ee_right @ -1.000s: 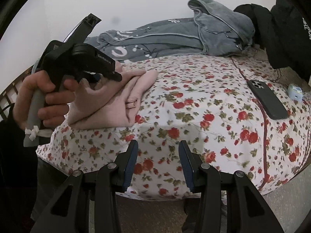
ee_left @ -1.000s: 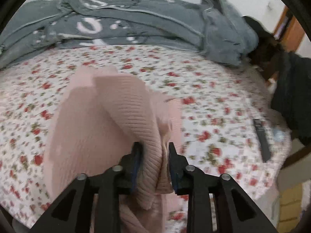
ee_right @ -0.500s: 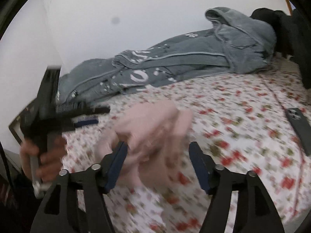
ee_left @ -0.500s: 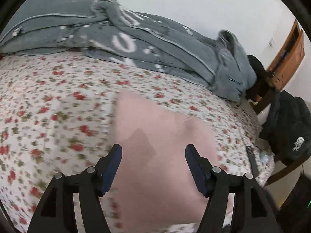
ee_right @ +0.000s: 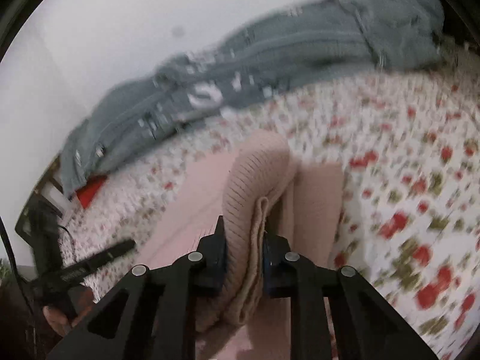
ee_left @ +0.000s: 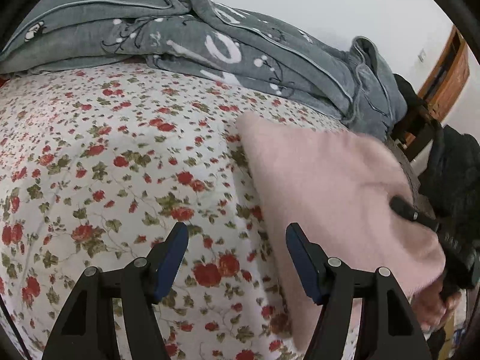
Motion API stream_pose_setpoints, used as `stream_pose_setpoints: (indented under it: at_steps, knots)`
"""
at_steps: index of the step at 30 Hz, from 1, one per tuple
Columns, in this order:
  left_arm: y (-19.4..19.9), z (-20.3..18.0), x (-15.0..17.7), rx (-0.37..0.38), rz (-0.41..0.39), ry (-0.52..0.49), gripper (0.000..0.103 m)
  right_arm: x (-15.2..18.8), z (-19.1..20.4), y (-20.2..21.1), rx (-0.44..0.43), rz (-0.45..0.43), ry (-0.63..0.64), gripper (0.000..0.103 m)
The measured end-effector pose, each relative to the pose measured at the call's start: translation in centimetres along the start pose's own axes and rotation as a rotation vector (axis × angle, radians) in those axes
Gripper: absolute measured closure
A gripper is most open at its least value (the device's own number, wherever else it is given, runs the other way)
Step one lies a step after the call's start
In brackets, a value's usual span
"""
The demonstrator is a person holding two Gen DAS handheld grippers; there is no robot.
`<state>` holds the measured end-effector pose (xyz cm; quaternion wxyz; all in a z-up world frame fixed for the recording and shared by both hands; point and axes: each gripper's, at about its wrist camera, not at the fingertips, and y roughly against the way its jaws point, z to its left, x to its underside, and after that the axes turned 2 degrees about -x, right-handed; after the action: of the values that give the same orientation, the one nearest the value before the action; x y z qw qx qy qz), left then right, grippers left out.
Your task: Fold small clothes
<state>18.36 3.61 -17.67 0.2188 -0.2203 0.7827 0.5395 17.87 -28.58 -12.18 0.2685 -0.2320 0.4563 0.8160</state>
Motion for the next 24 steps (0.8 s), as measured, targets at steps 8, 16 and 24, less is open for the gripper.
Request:
stream_pose_setpoints:
  at_steps: [8,16,24]
  knots:
    - [1.3,-1.6,2.3,0.039,0.011,-0.040,0.036,1.0,-4.5,-1.1,0.040,0.065,-0.088,0.068]
    - [3.0,-2.7,5.6,0.059,0.012,-0.084,0.034,1.9,-0.7,6.4,0.010,-0.050,0.002,0.051]
    - [3.0,-6.2,9.2,0.060,0.016,-0.211,0.032,5.2,1.6,5.6,-0.034,0.015,0.076,0.050]
